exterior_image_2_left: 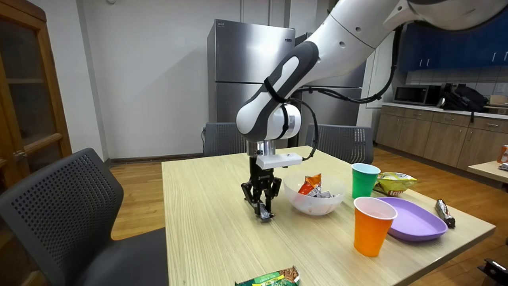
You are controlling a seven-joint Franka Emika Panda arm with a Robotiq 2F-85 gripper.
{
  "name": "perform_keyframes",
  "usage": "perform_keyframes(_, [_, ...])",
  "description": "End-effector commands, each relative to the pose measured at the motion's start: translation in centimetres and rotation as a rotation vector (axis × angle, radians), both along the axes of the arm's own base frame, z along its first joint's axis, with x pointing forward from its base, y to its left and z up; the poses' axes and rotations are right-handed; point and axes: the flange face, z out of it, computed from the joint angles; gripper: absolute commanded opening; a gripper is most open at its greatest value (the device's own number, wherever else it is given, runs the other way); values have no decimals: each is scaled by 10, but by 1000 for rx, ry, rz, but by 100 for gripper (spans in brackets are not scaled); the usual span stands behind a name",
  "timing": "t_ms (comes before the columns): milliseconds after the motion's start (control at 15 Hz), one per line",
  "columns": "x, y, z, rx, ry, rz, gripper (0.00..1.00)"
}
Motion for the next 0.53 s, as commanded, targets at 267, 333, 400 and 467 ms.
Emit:
perform_keyframes(267, [3,4,5,-7,-3,-15,9])
perform_keyframes(333, [3,4,9,-6,-8,-8,9])
perform_keyframes(400, [3,5,15,-9,-16,-1,9])
perform_keyframes(467, [2,5,21,-13,-24,7,9])
